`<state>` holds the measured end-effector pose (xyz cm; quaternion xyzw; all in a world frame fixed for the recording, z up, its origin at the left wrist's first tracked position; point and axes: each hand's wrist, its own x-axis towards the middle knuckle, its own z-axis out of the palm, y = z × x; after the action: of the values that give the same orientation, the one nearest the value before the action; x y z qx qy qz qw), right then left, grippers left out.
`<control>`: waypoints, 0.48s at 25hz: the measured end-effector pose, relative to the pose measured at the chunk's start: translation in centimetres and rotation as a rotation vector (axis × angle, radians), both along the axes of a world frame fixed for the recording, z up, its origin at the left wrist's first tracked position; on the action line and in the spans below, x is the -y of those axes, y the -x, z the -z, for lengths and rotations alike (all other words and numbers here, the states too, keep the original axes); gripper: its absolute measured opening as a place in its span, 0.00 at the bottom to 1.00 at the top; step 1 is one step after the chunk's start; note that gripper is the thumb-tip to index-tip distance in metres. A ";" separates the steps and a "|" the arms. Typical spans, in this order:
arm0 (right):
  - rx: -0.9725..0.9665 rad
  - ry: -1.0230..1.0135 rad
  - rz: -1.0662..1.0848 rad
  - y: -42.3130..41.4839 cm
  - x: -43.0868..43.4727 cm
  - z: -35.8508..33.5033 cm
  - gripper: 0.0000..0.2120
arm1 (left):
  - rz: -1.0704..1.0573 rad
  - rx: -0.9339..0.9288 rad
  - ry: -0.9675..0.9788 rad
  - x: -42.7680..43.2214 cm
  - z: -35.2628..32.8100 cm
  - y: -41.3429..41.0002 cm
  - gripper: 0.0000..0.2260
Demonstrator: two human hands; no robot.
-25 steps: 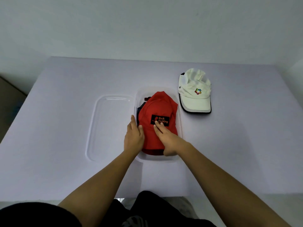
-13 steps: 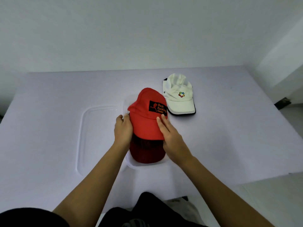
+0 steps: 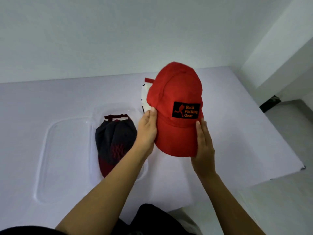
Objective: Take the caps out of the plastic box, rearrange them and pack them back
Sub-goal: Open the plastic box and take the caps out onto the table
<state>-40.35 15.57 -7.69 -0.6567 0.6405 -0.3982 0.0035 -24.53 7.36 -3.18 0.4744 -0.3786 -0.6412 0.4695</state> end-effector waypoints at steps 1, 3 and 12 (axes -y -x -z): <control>0.001 -0.058 0.017 2.0 -0.8 1.1 0.28 | 0.066 0.041 -0.068 -0.2 1.3 1.8 0.17; -0.021 -0.196 0.032 4.3 -2.4 3.2 0.29 | 0.184 0.173 -0.196 -0.8 3.8 3.2 0.16; -0.027 -0.733 -0.054 16.7 -3.2 10.3 0.33 | 0.348 0.679 -0.262 -2.8 11.6 15.5 0.30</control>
<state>-57.08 18.73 -17.98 -0.6338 0.7229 -0.1334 0.2408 -40.00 10.20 -14.80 0.6438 -0.5020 -0.5609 0.1377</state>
